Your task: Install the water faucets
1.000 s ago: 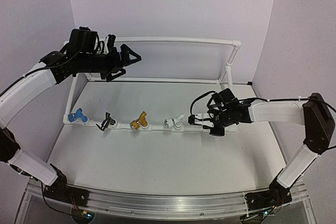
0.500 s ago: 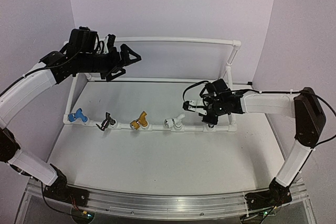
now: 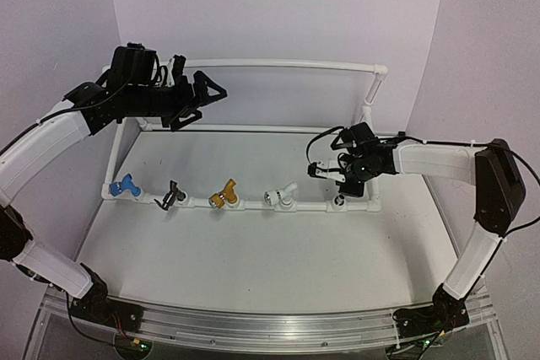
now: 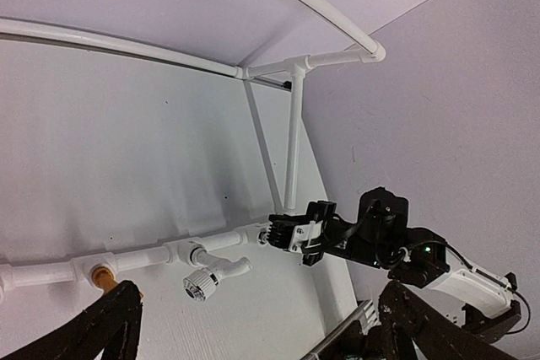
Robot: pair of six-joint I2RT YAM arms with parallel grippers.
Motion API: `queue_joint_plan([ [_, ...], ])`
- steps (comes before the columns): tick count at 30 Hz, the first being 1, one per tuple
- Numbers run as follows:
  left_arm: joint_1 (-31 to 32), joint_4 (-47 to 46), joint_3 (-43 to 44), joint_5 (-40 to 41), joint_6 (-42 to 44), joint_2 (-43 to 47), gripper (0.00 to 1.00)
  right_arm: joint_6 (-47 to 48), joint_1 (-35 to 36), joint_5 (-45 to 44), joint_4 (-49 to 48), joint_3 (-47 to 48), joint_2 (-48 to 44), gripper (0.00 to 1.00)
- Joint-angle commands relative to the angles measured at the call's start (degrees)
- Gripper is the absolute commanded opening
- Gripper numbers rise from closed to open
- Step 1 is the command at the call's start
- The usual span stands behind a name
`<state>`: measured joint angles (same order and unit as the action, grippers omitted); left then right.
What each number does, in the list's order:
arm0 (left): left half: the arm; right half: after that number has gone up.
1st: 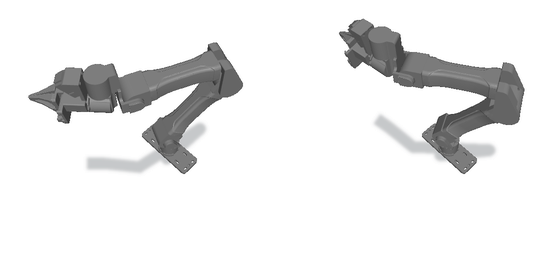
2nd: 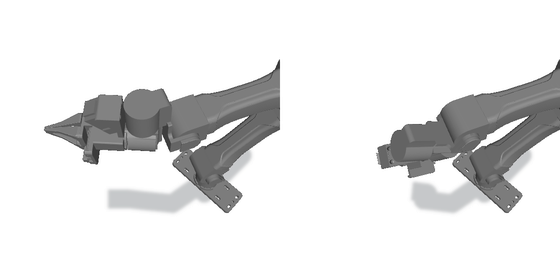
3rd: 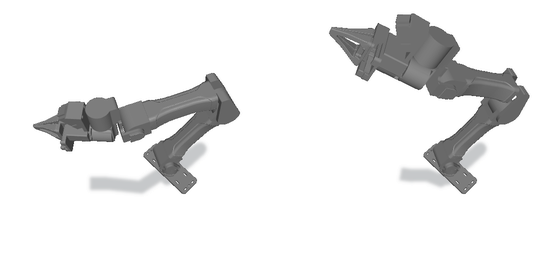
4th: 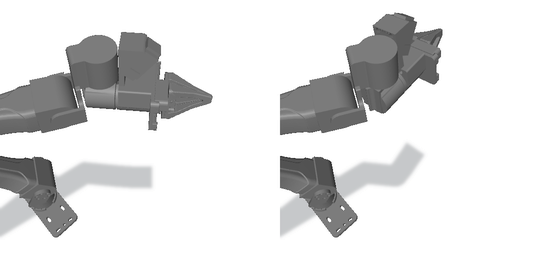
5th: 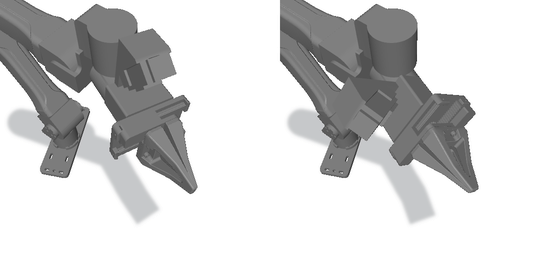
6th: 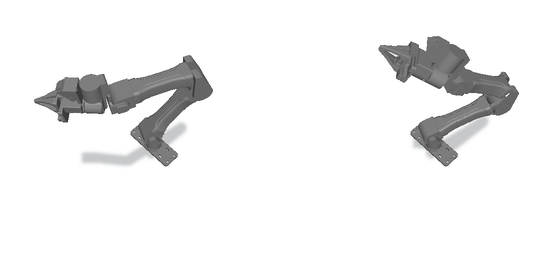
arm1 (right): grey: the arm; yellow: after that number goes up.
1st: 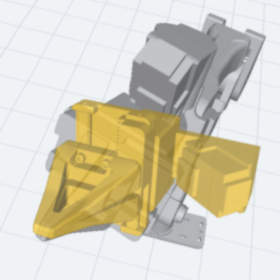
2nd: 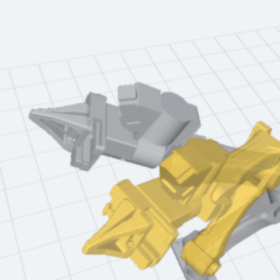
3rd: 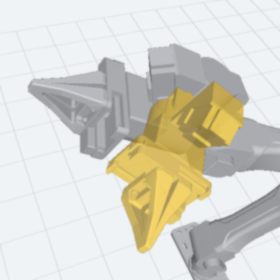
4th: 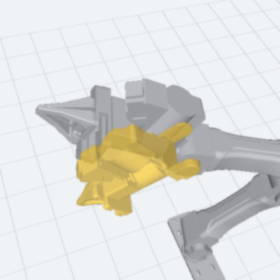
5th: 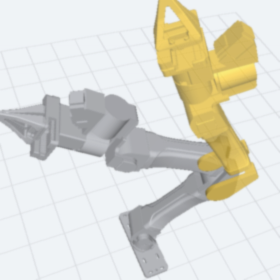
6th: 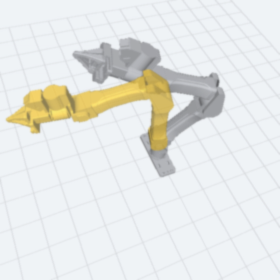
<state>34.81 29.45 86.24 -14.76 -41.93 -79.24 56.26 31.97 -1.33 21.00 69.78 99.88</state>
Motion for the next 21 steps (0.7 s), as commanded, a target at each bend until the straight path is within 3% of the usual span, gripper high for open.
queue_joint_plan([
  [1,-0.3,-1.1,2.6,0.3,0.8,0.7,0.97,2.9,-1.3,-2.4,7.1,1.8,-0.6,0.00],
  [11,-0.3,-1.5,2.3,-0.1,0.8,0.6,0.97,6.8,-2.1,1.8,18.4,1.8,-2.7,0.00],
  [21,-0.3,-0.9,2.6,0.1,1.1,0.8,0.98,7.3,-2.5,10.4,21.3,0.2,-5.5,0.00],
])
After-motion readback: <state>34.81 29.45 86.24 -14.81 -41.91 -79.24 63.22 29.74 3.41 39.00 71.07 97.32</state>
